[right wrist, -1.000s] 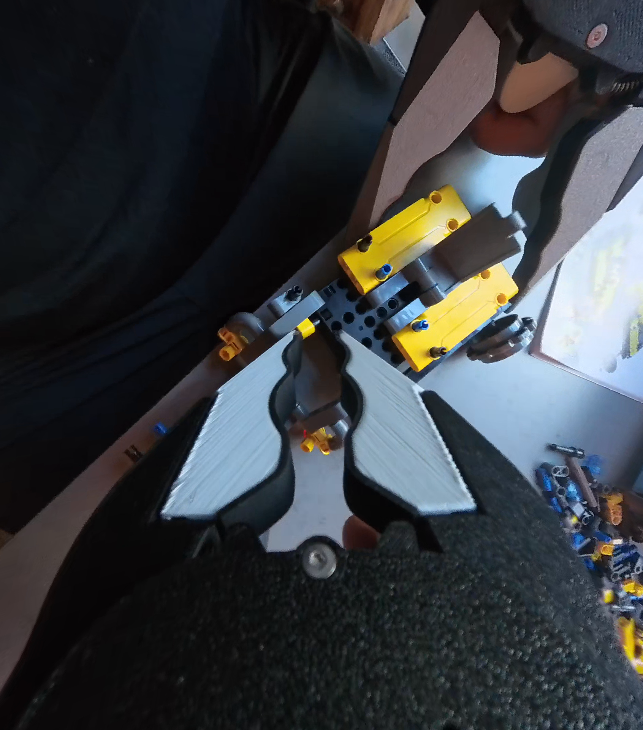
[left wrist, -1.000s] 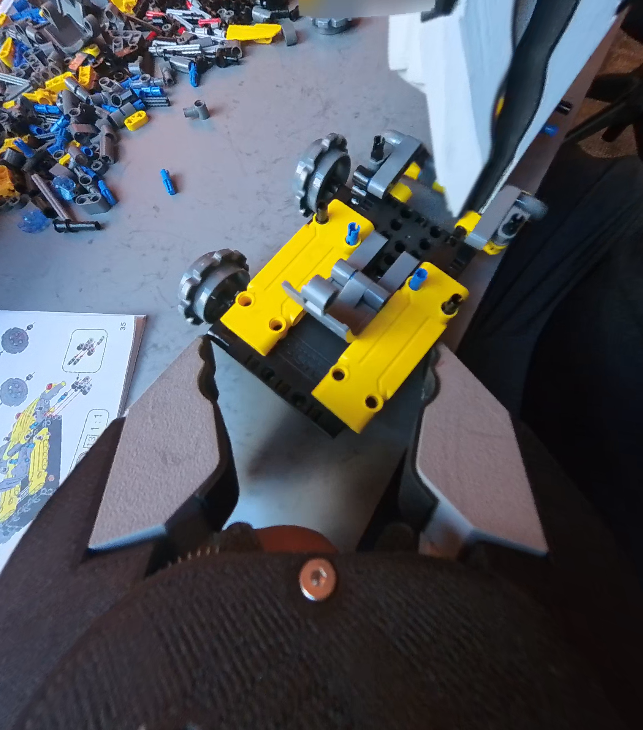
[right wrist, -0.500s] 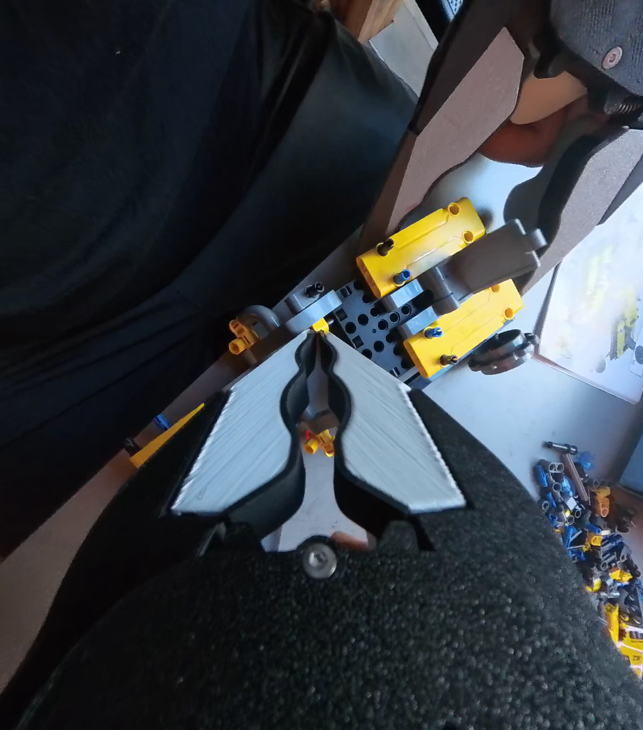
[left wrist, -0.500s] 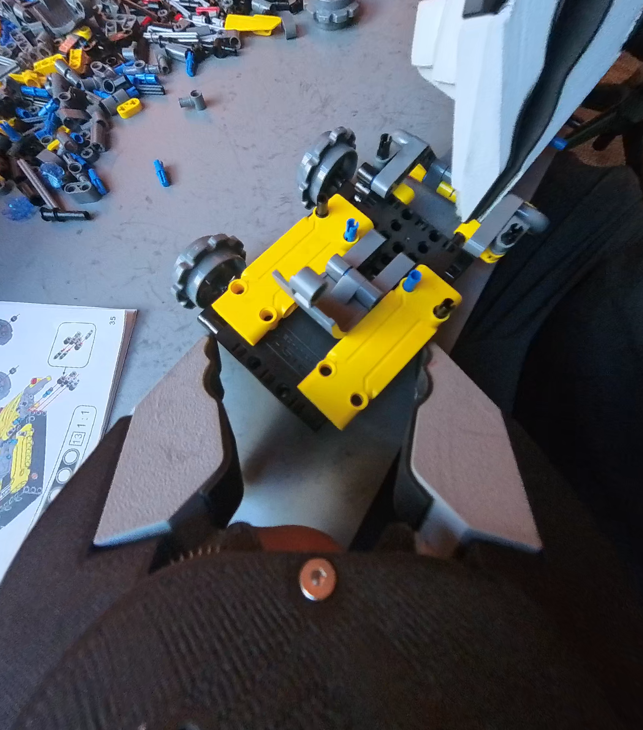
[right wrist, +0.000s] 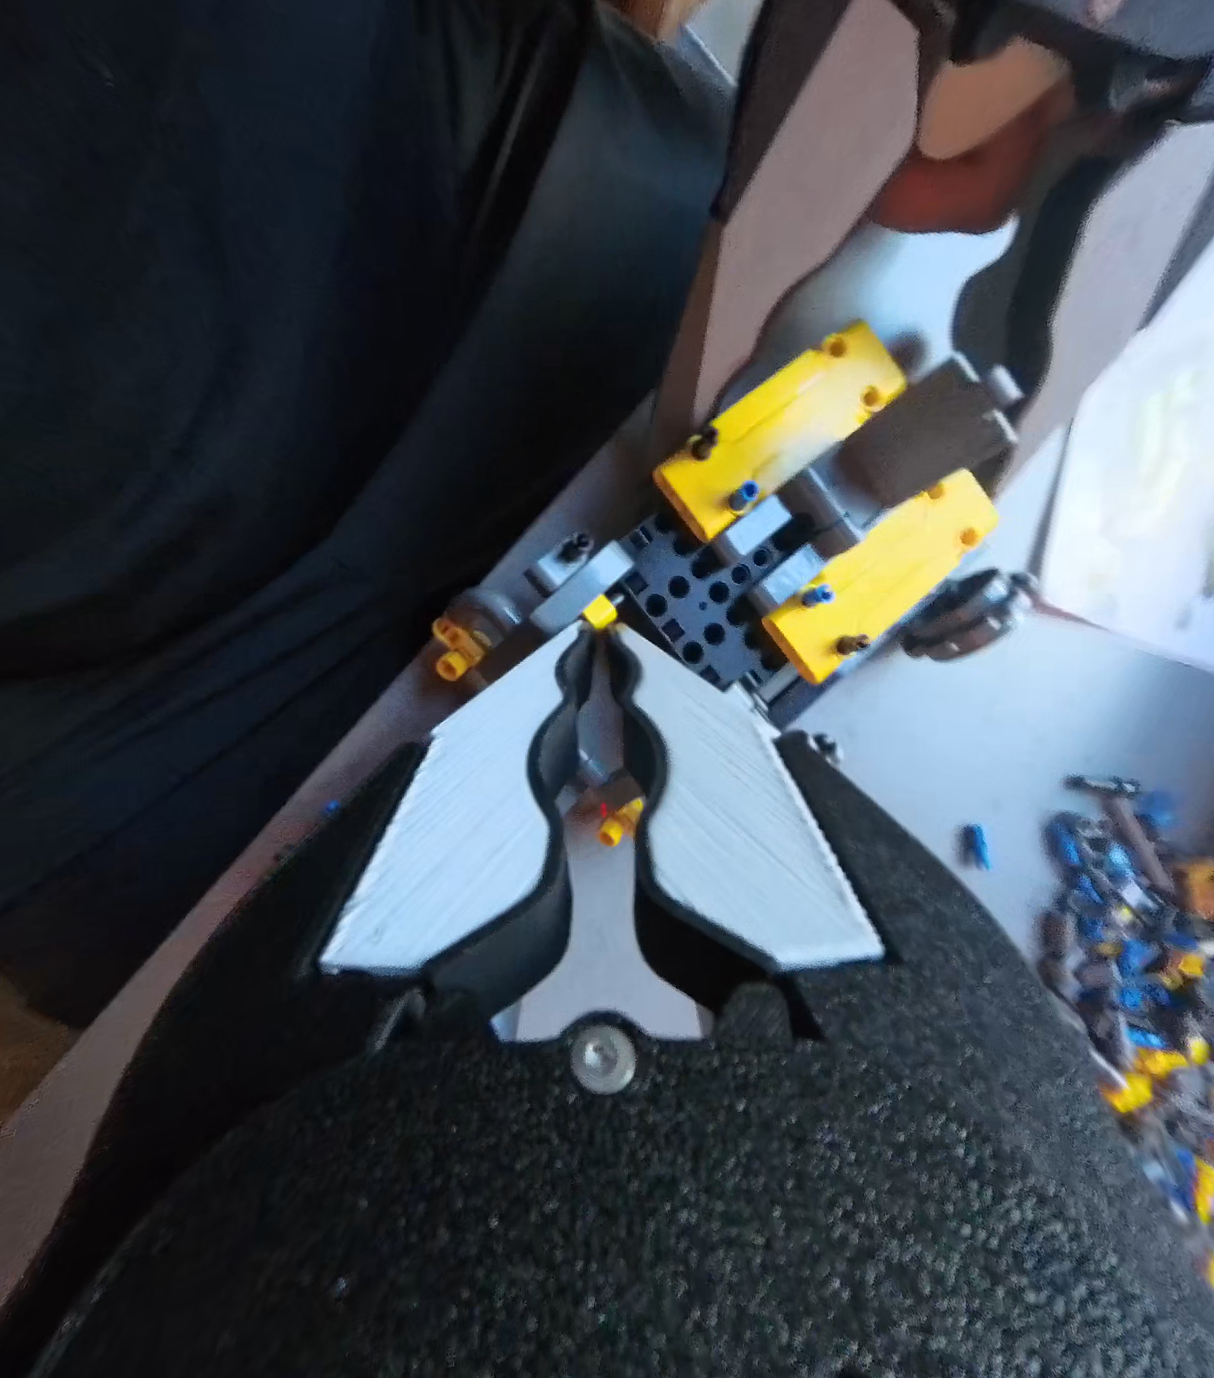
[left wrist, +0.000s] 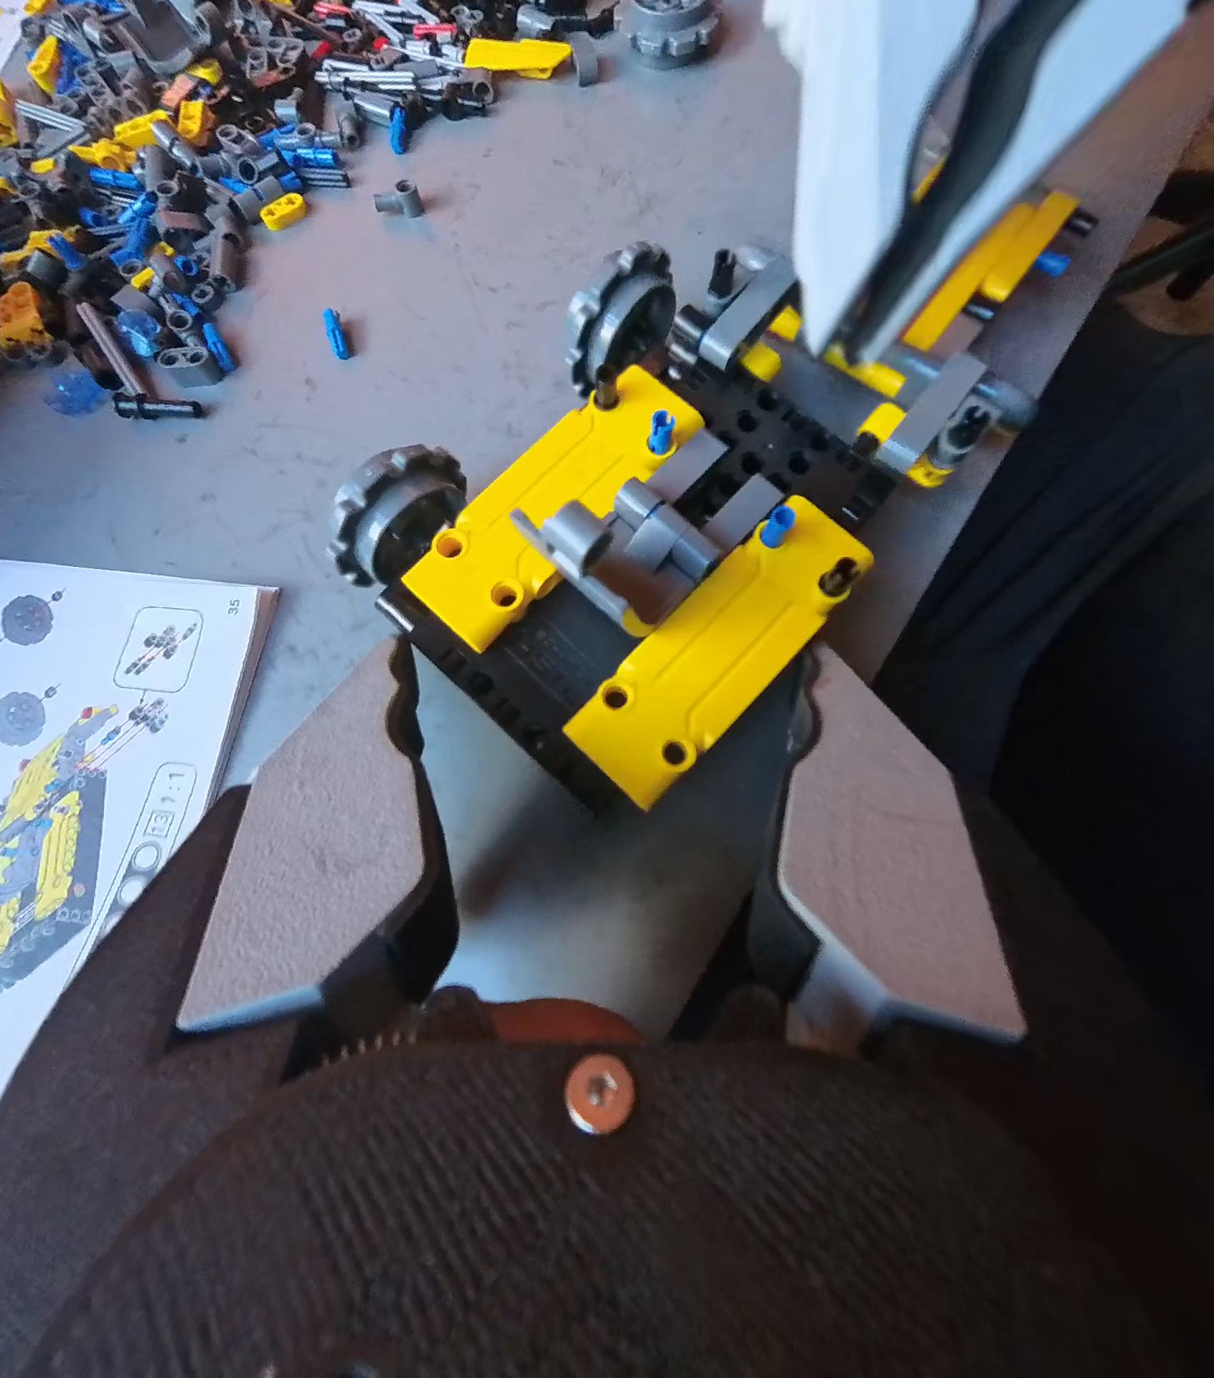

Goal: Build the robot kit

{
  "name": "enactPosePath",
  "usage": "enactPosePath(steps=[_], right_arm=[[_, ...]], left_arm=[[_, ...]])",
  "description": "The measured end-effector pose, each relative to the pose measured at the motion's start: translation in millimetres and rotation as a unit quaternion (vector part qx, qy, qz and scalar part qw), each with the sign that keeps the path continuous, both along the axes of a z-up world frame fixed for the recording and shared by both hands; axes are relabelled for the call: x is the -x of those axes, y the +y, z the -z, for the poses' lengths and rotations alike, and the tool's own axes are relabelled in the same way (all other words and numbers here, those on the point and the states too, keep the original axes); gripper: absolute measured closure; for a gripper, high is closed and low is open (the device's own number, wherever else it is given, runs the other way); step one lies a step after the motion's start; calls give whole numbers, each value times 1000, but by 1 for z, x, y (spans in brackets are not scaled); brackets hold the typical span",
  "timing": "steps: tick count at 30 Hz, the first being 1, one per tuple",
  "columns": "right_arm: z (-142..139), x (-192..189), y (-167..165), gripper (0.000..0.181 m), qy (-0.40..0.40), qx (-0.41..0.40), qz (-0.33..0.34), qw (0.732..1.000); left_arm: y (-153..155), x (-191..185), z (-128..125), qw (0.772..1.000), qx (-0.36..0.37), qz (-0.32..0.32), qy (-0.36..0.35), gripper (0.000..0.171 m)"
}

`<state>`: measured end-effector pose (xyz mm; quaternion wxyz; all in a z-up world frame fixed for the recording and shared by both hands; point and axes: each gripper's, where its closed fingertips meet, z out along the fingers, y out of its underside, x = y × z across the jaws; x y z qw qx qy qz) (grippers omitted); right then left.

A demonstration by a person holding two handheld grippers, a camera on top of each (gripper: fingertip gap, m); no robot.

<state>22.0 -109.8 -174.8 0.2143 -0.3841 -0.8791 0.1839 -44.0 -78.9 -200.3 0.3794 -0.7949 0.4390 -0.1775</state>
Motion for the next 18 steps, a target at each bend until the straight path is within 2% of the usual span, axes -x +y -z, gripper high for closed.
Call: enactPosePath(steps=[1,2,4,5,6,8,11,14,15,18], right_arm=[[-5,0,10,173,17,-21,24,999],[-12,-1,18,175,31,-33,51,998],[-25,-9,21,173,43,3,124,991],[-33,-11,17,164,58,42,172,982],[-39,-12,8,156,81,91,218,968],[-42,-16,-8,151,123,156,290,936],[-37,-22,-18,144,186,165,380,891],[-26,-15,-18,138,194,144,424,873],[-22,-10,-16,129,184,135,429,874],[-3,0,-3,123,150,85,435,884]], left_arm=[[1,1,-1,1000,-8,-8,0,75],[2,3,-2,1000,-19,-21,-1,79],[4,7,-4,998,-30,-61,-7,89],[3,6,-3,996,-28,-79,-18,91],[-2,4,-2,996,-23,-85,-31,84],[-13,2,-11,994,-45,-77,-56,77],[-21,23,-36,986,-155,-49,-40,88],[-25,40,-37,984,-178,-12,14,85],[-24,43,-37,982,-186,-1,24,86],[-15,50,-32,978,-200,15,65,99]])
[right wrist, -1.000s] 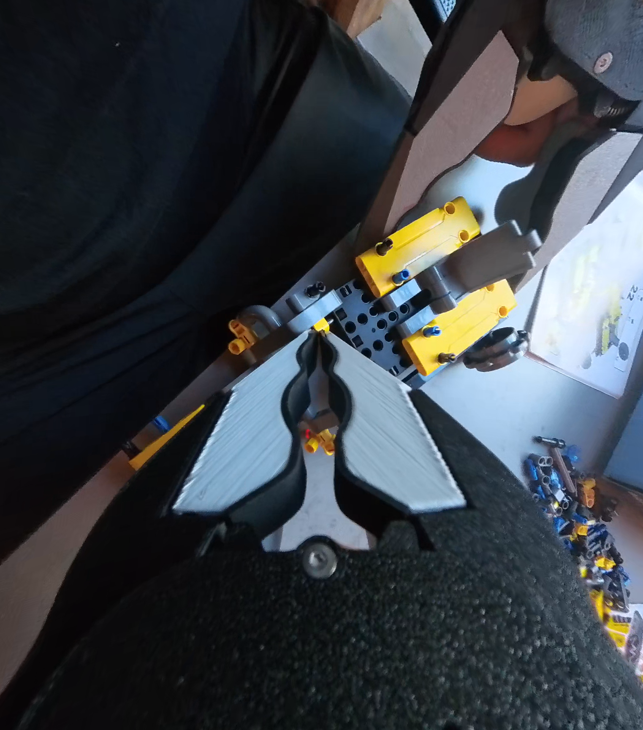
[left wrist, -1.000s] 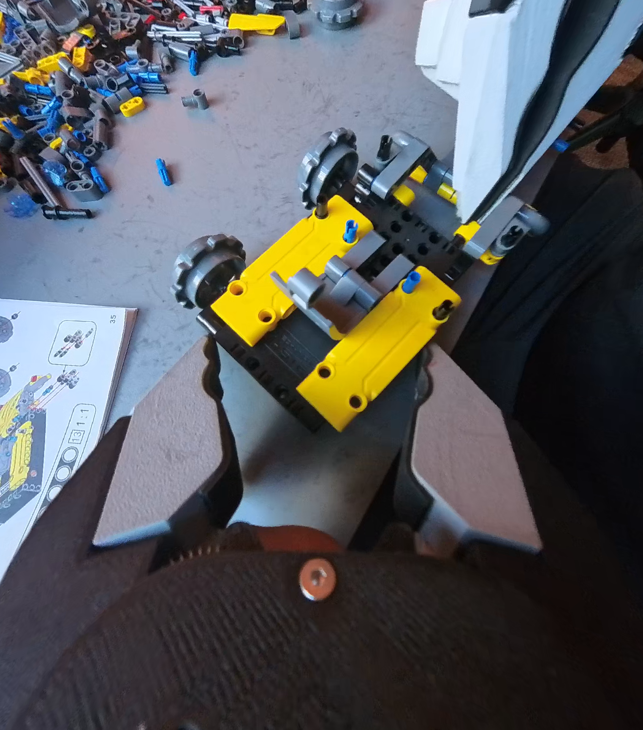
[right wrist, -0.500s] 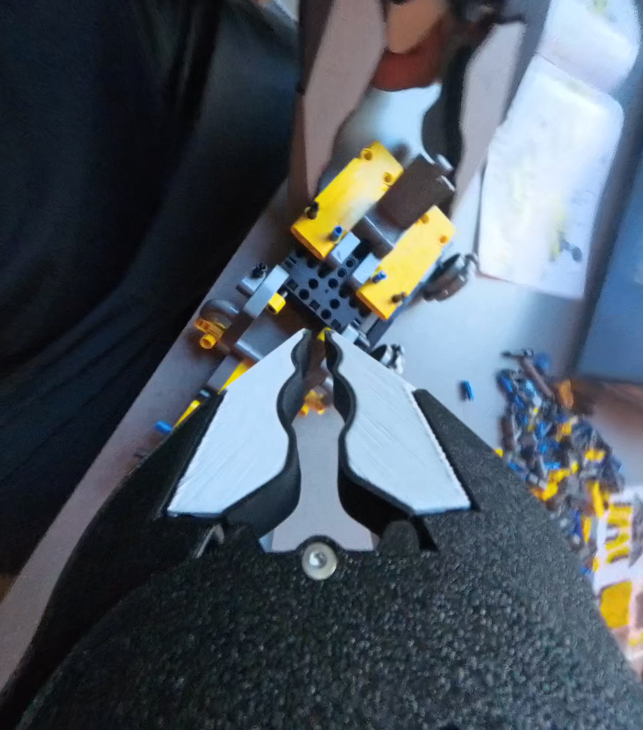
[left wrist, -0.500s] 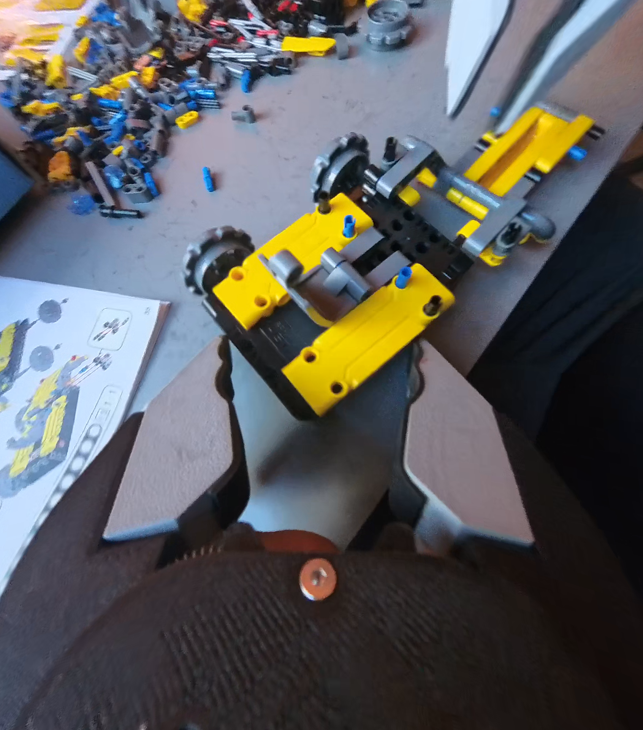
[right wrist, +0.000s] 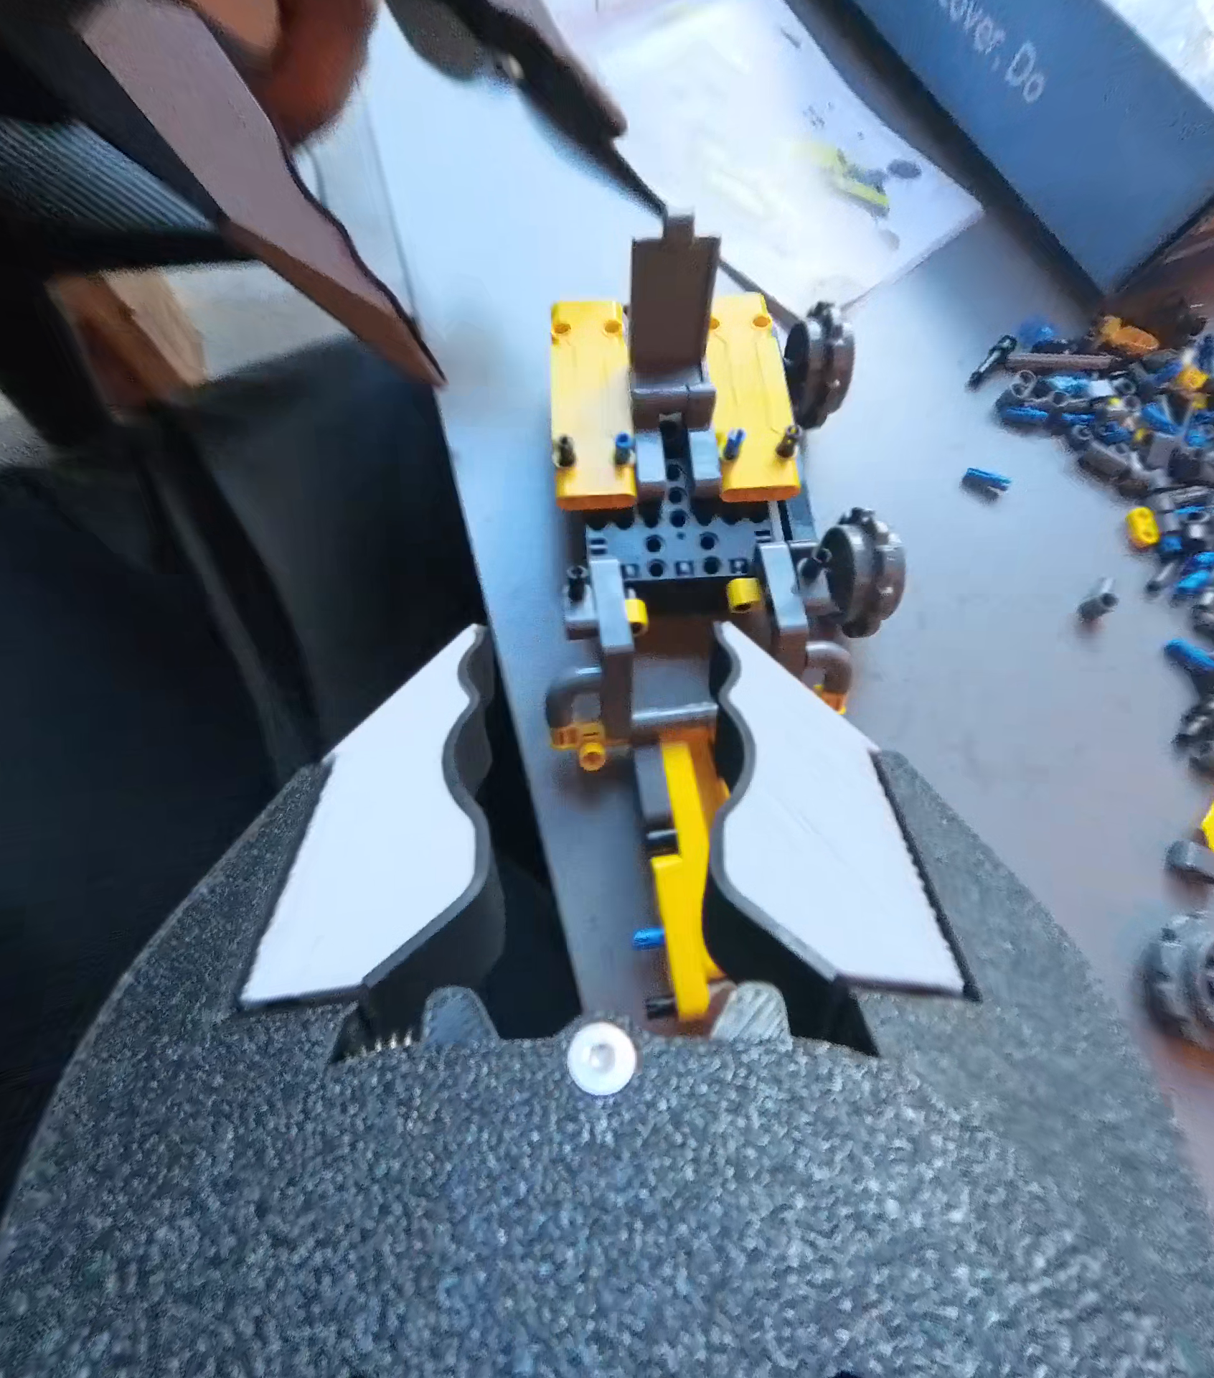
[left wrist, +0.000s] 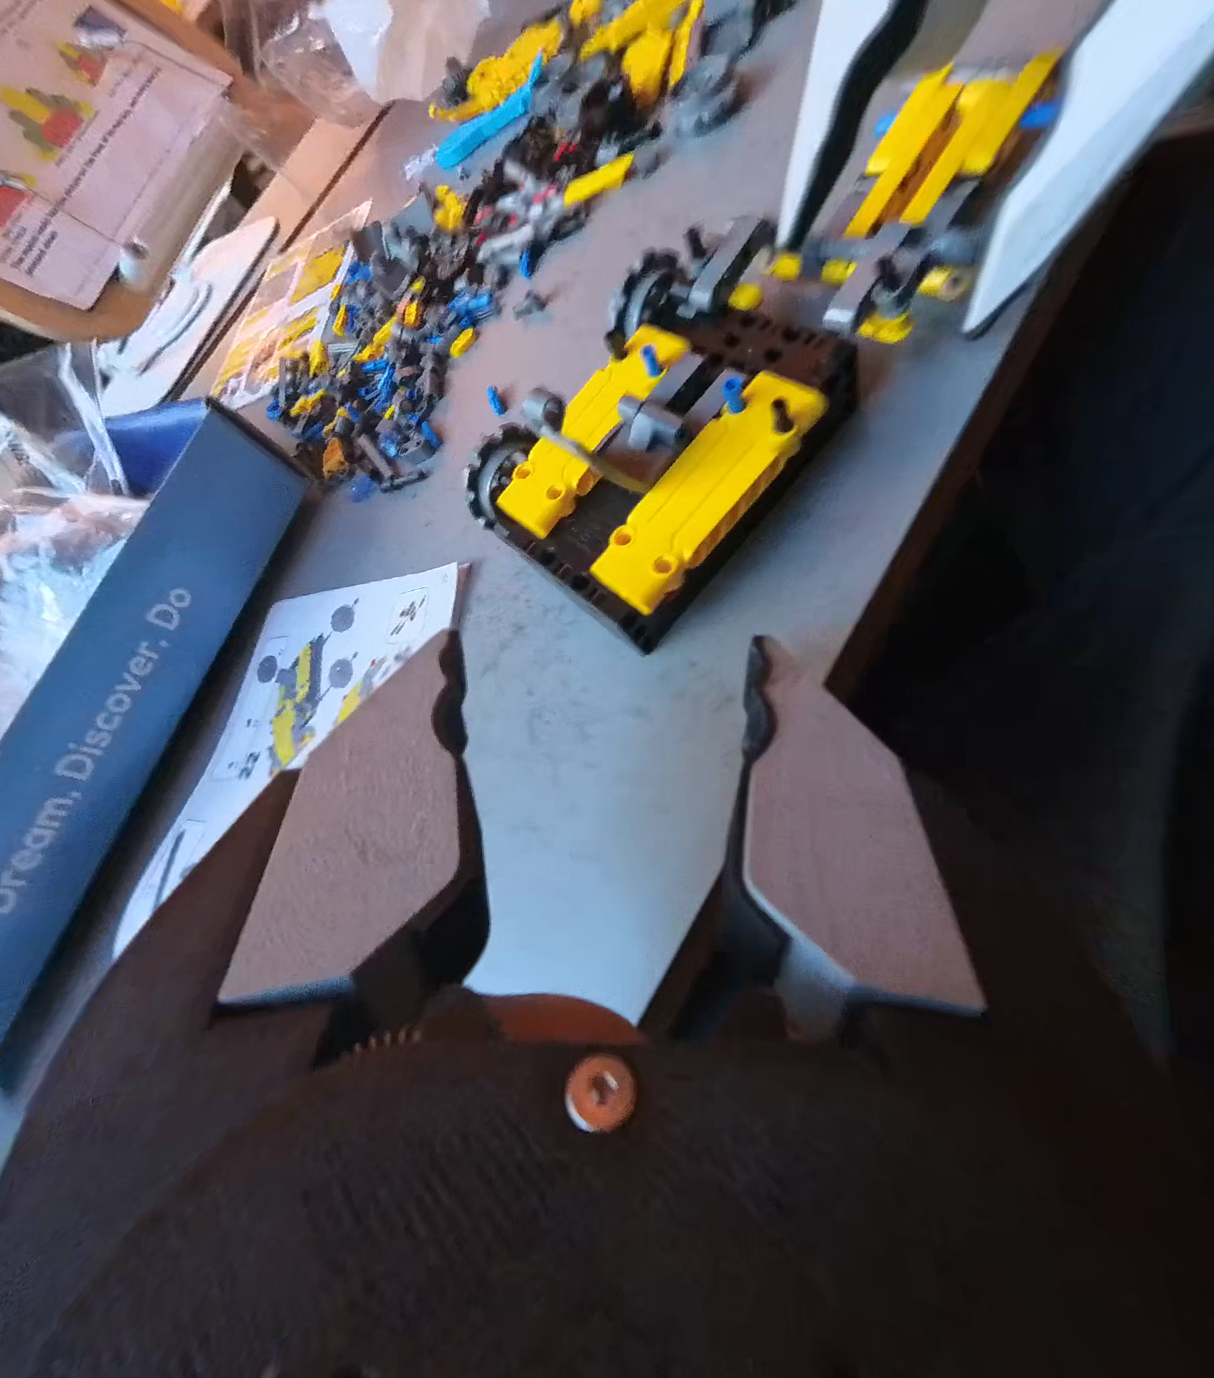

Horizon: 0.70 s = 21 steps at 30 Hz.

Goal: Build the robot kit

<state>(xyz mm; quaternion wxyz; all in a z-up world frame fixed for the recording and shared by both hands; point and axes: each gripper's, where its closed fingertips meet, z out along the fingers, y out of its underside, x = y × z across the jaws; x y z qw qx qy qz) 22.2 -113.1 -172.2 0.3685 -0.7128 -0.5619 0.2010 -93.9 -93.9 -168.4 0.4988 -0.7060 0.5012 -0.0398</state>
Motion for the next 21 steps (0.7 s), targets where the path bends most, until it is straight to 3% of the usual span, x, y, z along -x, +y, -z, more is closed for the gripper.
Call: enactPosePath(steps=[3,7,14,21], right_arm=[[8,-1,3,125,-28,-34,17,999],[10,-7,2,131,-34,-80,31,996],[21,9,9,141,-23,-52,14,998],[20,0,29,151,-18,31,20,999]], left_arm=[[7,4,18,998,61,-30,17,107],[0,-17,22,993,115,-8,-20,108],[-6,-31,28,981,187,14,-57,114],[-11,-42,25,992,124,6,-26,131]])
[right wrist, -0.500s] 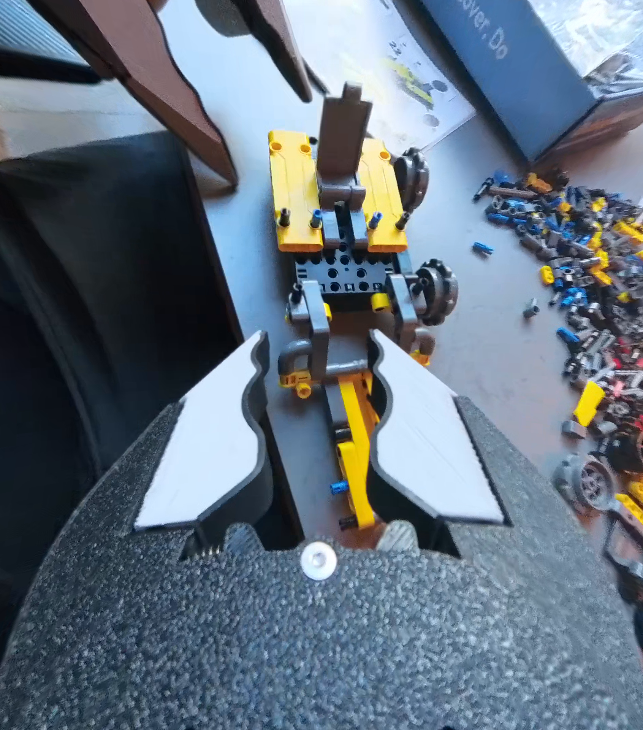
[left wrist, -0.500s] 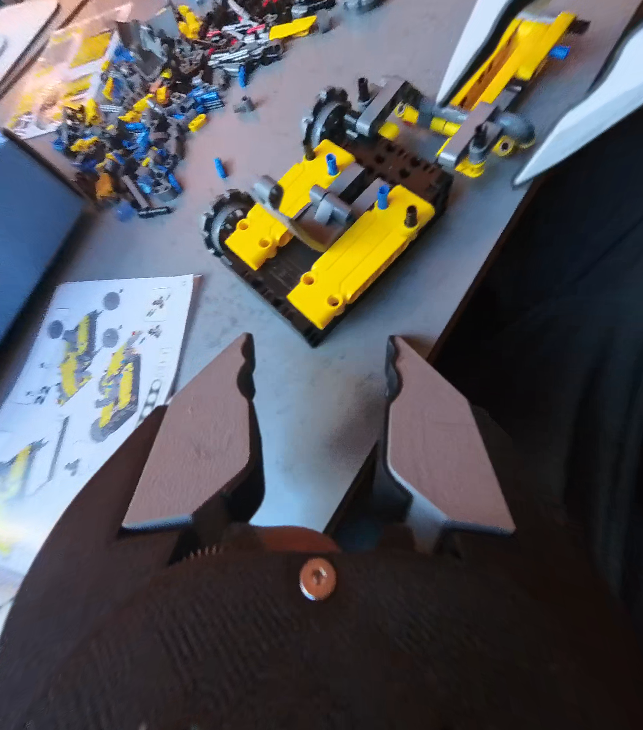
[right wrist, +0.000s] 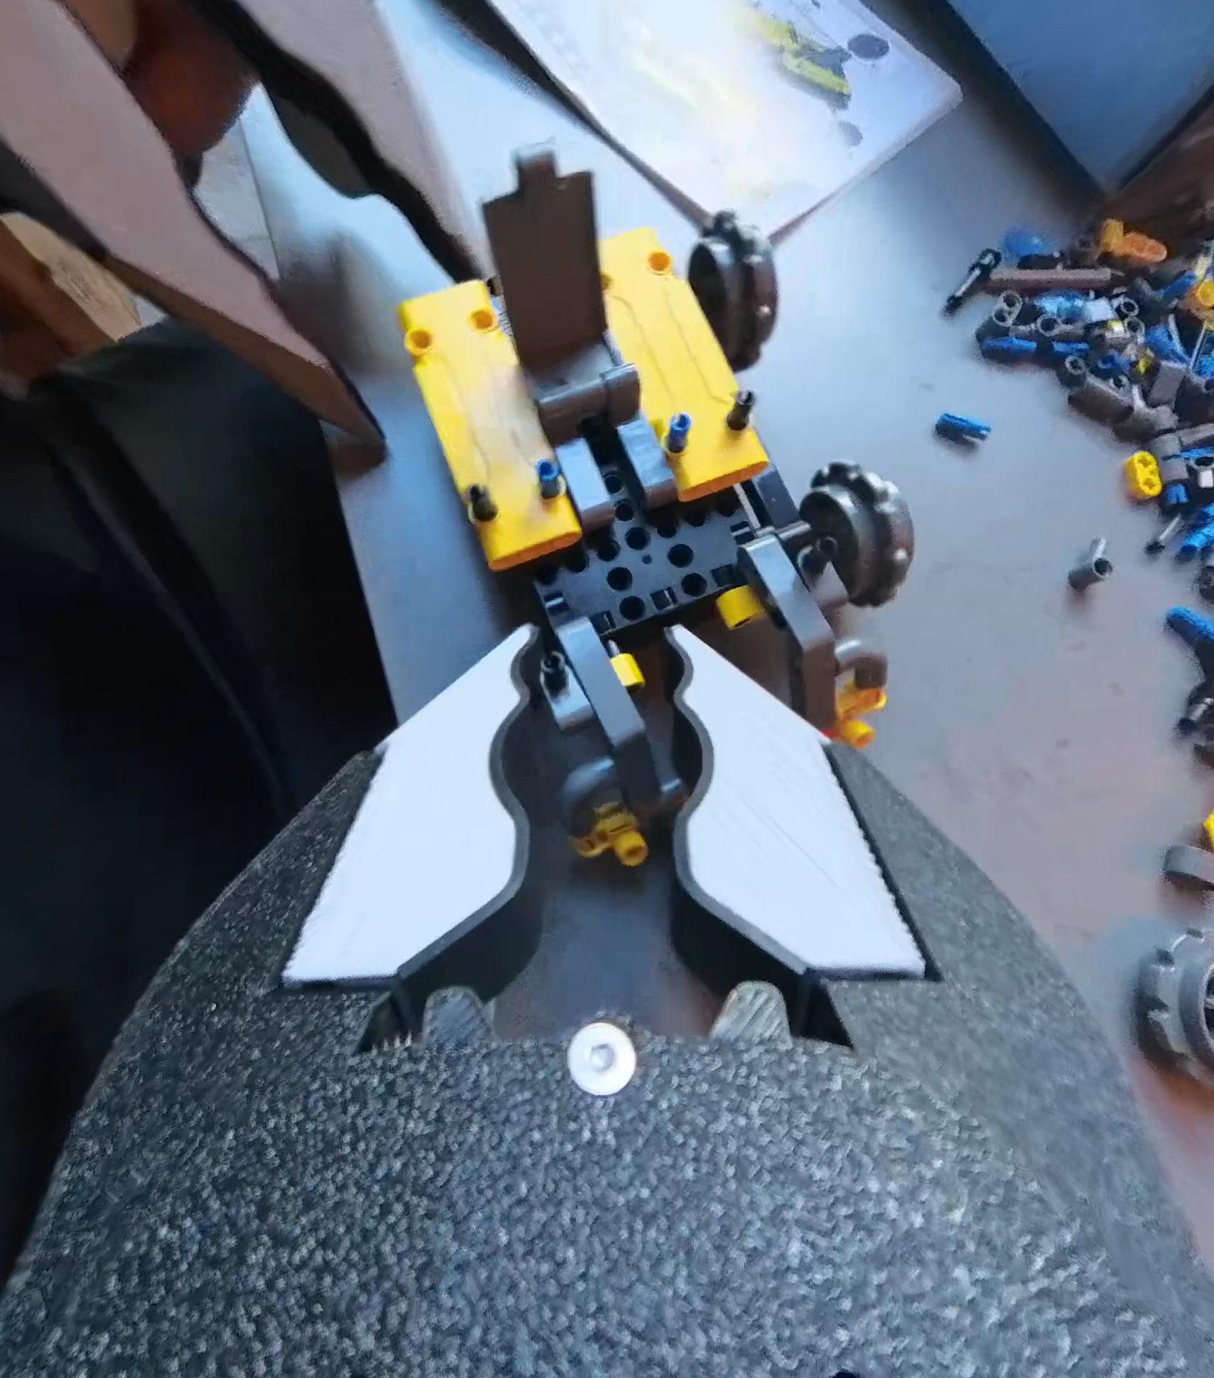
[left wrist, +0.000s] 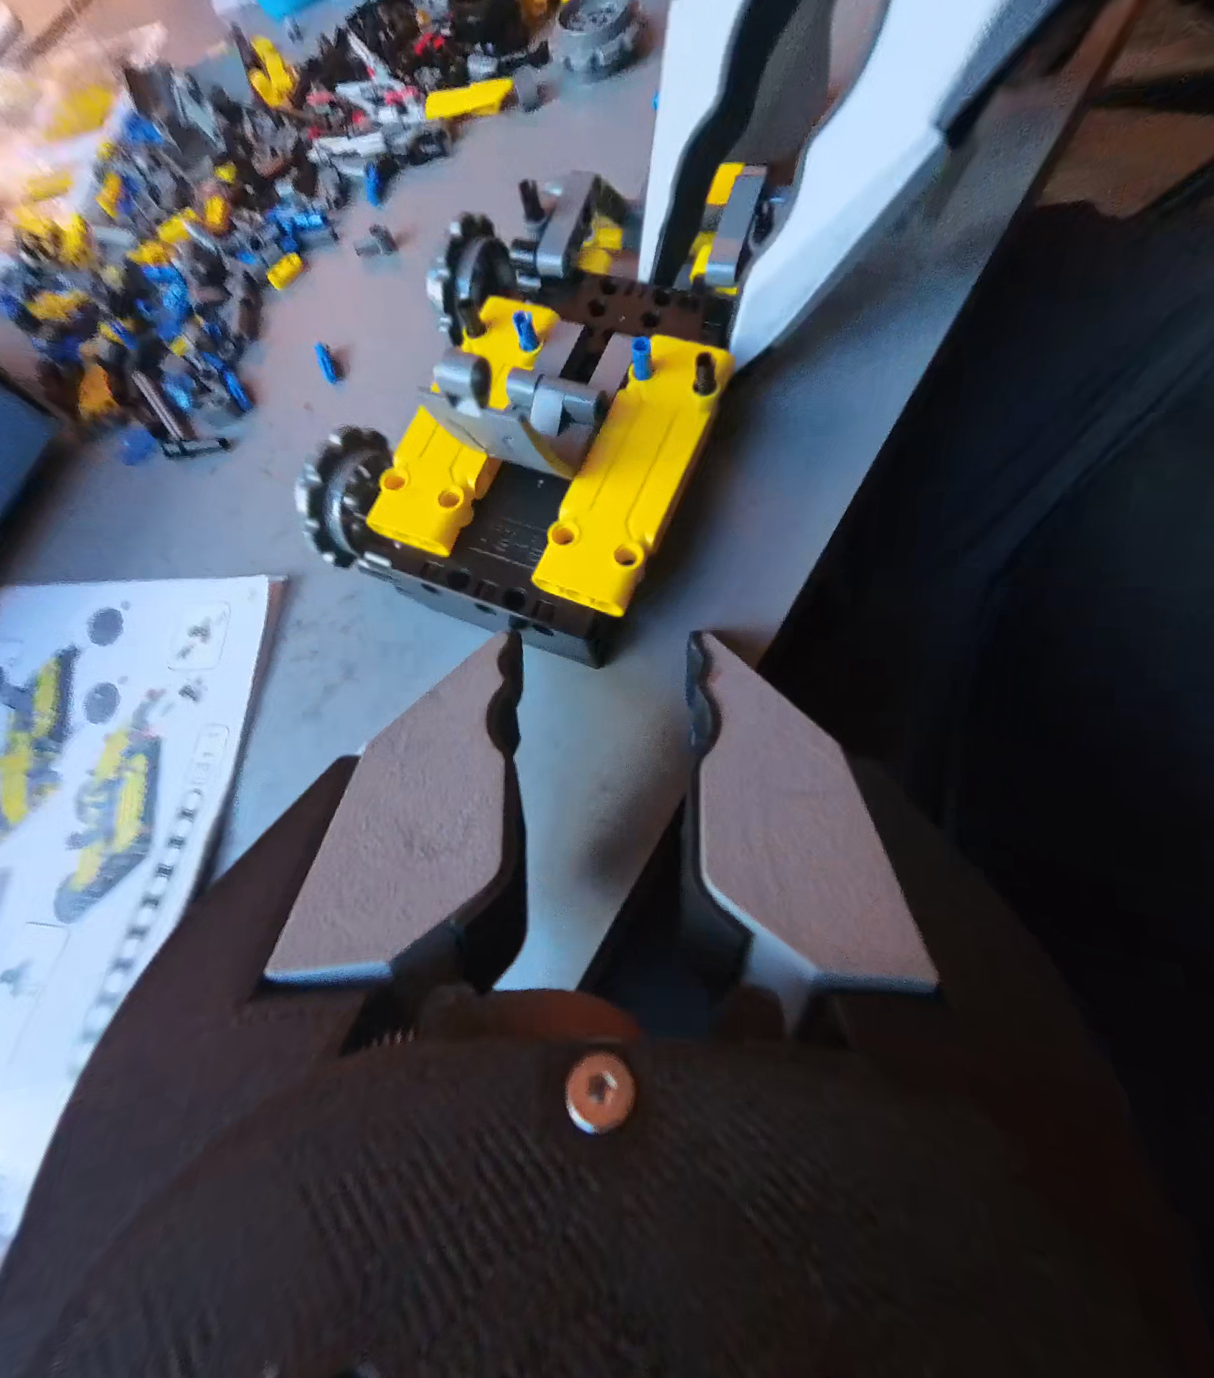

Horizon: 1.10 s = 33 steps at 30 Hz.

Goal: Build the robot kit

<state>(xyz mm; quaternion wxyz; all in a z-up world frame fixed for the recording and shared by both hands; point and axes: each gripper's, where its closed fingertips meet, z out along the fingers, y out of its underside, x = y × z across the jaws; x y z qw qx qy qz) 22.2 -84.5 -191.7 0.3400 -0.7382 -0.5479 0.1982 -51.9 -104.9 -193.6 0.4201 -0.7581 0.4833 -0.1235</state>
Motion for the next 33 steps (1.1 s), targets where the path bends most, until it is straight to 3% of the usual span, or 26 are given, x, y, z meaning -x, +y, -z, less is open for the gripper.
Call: enactPosePath(steps=[3,5,6,8,12,14,15,17,20,23,29,33], right_arm=[[-2,-5,2,152,3,42,-14,999],[-2,-4,0,153,12,75,-26,997],[0,-5,0,155,10,83,-27,996],[0,-4,0,155,17,80,-27,996],[0,-2,-15,155,18,89,-37,995],[1,0,-24,155,20,90,-38,995],[1,0,-28,155,19,86,-37,995],[3,-2,-33,155,14,67,-34,997],[8,-2,-43,154,20,62,-38,997],[8,-2,-44,155,19,40,-46,998],[10,-4,-41,143,-19,-53,-67,996],[1,-6,-32,128,-55,-108,-67,990]], left_arm=[[16,5,-7,990,-124,-8,70,131],[20,7,-17,975,-196,4,101,106],[19,10,-21,969,-218,8,113,103],[14,13,-24,968,-226,24,109,107],[-6,5,-11,988,-143,35,45,118],[-13,-1,-11,986,-164,15,32,120],[-16,-1,-11,982,-184,12,35,123],[-25,-2,-4,970,-231,20,73,107],[-33,-3,9,934,-317,54,154,102],[-27,-1,0,914,-361,59,174,127],[-25,-3,-8,944,-292,74,133,134],[-25,-7,-24,977,-191,64,64,135]])
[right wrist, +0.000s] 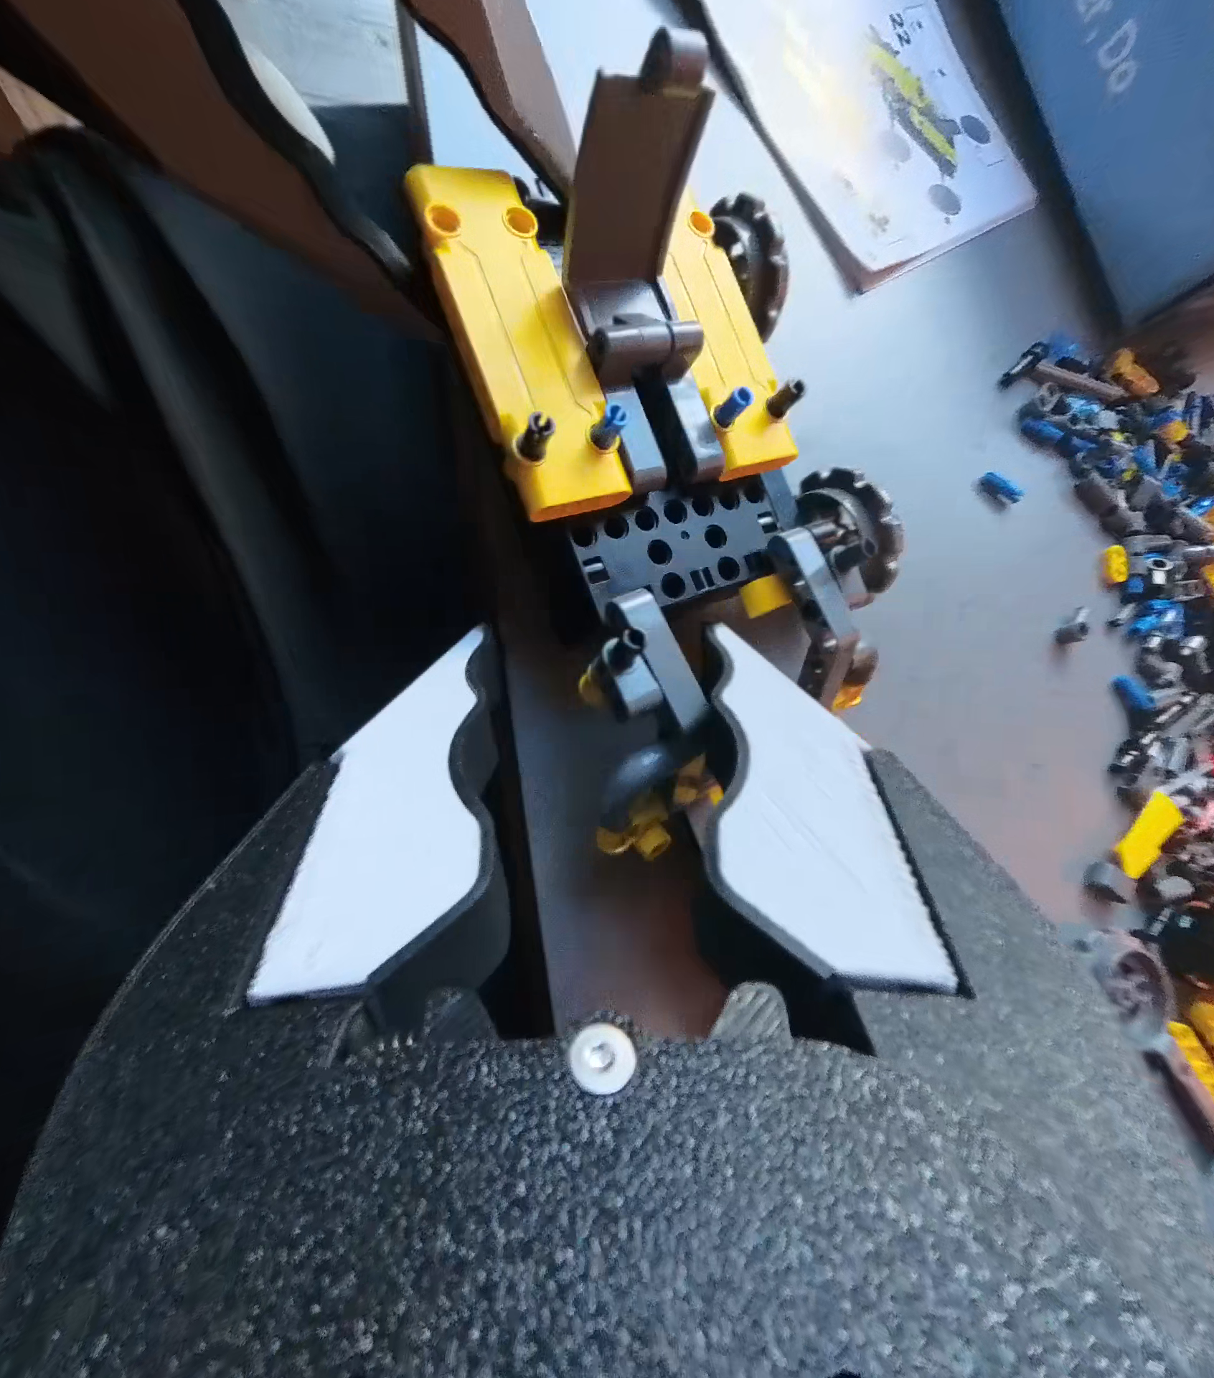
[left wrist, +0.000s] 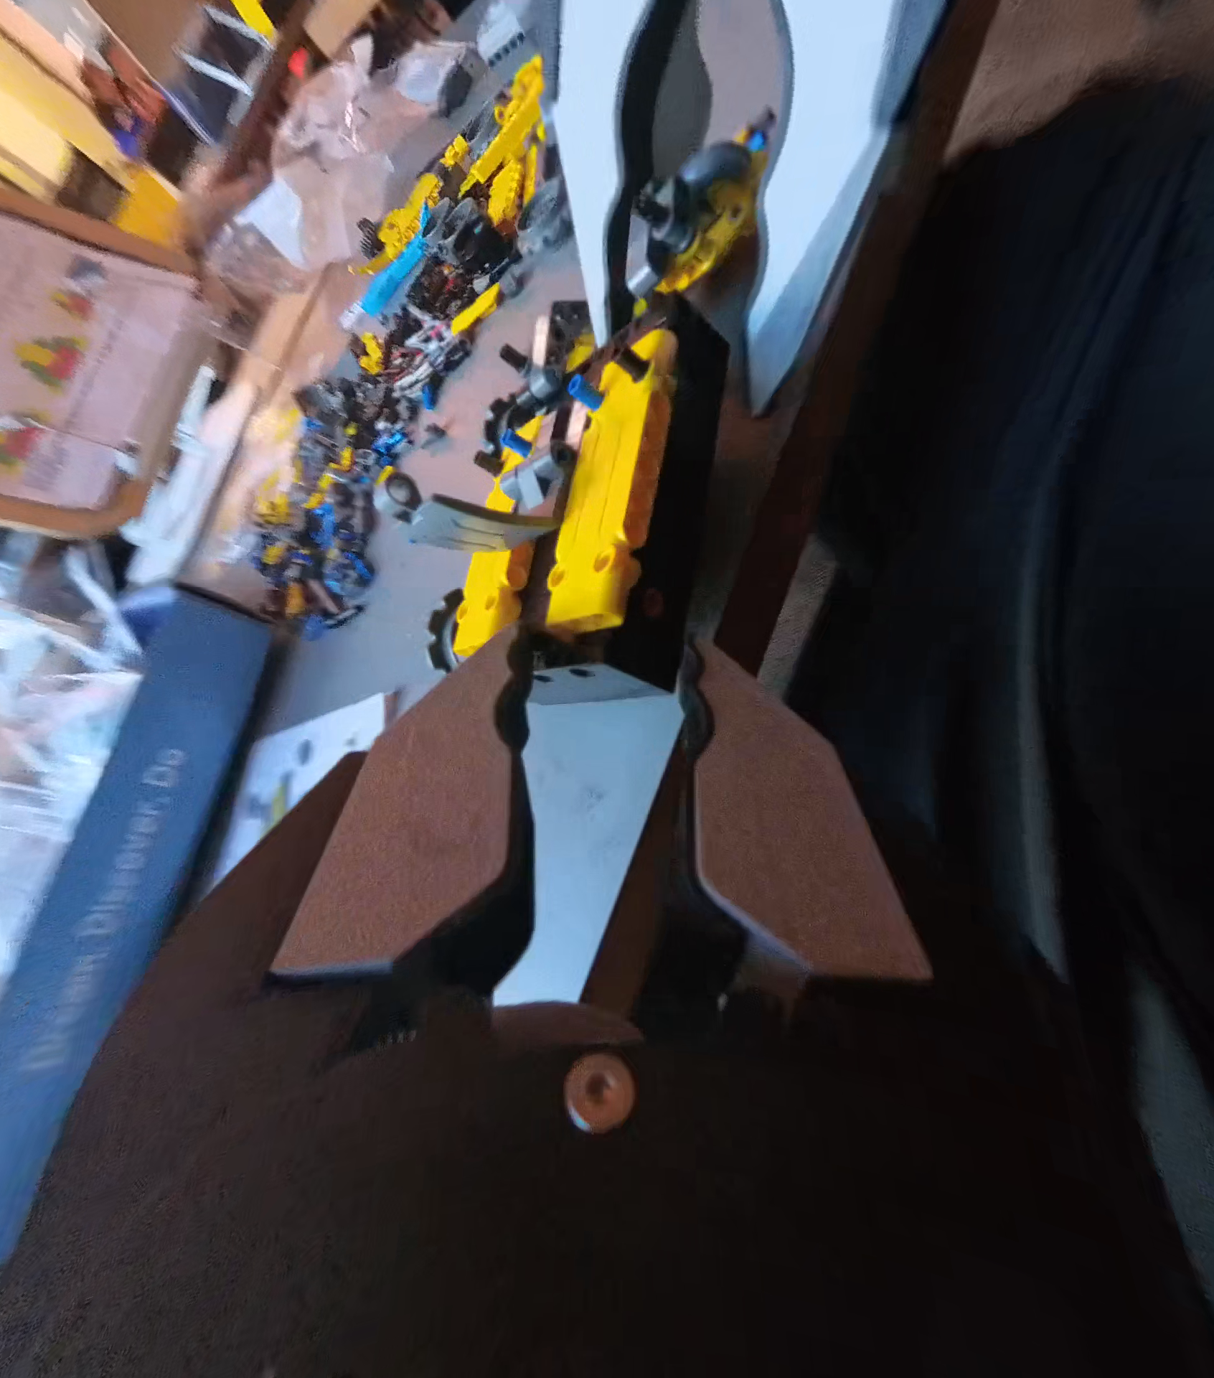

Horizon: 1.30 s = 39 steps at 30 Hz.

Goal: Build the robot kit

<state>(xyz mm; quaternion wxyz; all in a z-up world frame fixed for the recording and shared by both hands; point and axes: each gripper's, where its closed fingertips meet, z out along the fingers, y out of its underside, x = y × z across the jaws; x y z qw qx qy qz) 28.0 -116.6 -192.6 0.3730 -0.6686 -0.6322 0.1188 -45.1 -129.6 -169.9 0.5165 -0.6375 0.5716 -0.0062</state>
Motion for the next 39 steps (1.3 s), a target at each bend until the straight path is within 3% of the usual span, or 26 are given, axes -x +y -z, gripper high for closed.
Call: enactPosePath(steps=[3,5,11,19,25,27,39], right_arm=[[-22,-2,9,139,2,-11,-4,1000],[-29,-2,10,141,-6,17,-19,1000],[-33,-1,20,144,-66,13,-46,997],[-38,-10,19,152,-85,112,-51,989],[-54,-22,33,156,-139,195,-18,971],[-63,-25,44,145,-155,183,-10,971],[-102,-8,64,143,-96,89,-48,990]], left_arm=[[2,0,-14,991,117,-2,-59,135],[8,1,-17,986,154,-3,-65,135],[15,6,-21,979,198,-2,-58,136],[15,0,-30,962,252,14,-105,136],[19,-1,-44,936,320,26,-145,141],[23,2,-44,932,325,24,-158,141],[41,12,-47,872,419,-8,-251,142]])
